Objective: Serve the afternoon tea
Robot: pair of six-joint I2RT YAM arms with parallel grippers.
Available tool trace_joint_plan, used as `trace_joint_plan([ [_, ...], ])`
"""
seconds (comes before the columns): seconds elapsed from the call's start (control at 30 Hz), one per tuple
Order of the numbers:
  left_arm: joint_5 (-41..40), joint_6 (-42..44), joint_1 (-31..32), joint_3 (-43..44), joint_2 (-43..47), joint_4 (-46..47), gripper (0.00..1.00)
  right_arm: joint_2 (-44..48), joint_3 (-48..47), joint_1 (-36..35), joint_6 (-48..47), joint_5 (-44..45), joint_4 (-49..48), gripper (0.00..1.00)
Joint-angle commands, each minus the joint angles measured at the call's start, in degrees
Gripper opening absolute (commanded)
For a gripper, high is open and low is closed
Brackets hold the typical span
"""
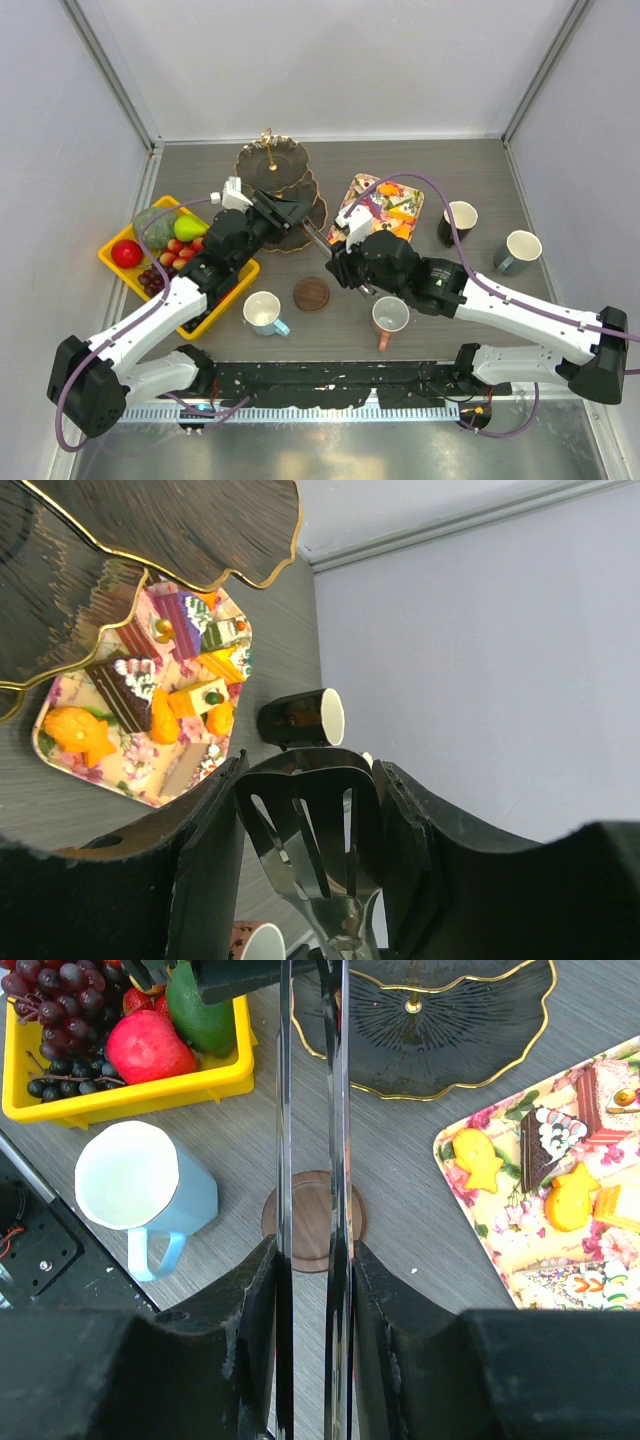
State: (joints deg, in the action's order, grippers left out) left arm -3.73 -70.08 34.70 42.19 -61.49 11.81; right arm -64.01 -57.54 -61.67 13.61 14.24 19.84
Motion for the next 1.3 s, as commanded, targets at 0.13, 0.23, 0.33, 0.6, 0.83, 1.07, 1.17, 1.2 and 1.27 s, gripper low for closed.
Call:
trace_joint_plan([
  [0.13,-0.1,-0.1,-0.7,-0.9,3.1,2.8,0.25,0.0,-2.4,0.0,-1.0,0.0,-0.1,0.36],
  [0.23,-0.3,-0.9,-0.6,-1.1,3.8,2.1,0.06,-0.3,-3.3,-0.1,-1.1,0.3,0.7,0.37],
  [0.33,-0.6,-1.7,-0.6,-1.1,4.5,1.5,0.00,-1.4,-5.5,0.0,-1.4,0.5,2.5,0.39],
  [0.6,-1.8,-3.5,-0.7,-0.4,5.4,-2.2,0.00,-7.4,-11.9,-0.1,-2.7,1.5,8.4,0.43],
  [0.83,-2.0,-3.2,-0.7,0.4,5.2,-4.0,0.00,-8.9,-13.8,-0.2,-3.6,0.2,10.5,0.45],
  [1.07,-1.4,-3.4,-0.6,0.8,4.7,-4.3,0.00,-10.3,-13.9,-0.1,-3.9,-1.0,11.0,0.40],
  [1.17,-1.2,-3.5,-0.7,0.4,4.6,-3.6,0.00,-10.5,-13.9,-0.2,-3.9,-1.0,11.2,0.35],
  [1.2,-1.2,-3.6,-0.7,0.3,4.6,-3.3,0.00,-10.5,-13.8,-0.2,-3.9,-1.0,11.2,0.35],
  [1.27,-1.4,-3.5,-0.6,-0.4,5.2,-2.8,0.12,-10.1,-13.7,-0.2,-3.7,-0.5,11.2,0.33],
])
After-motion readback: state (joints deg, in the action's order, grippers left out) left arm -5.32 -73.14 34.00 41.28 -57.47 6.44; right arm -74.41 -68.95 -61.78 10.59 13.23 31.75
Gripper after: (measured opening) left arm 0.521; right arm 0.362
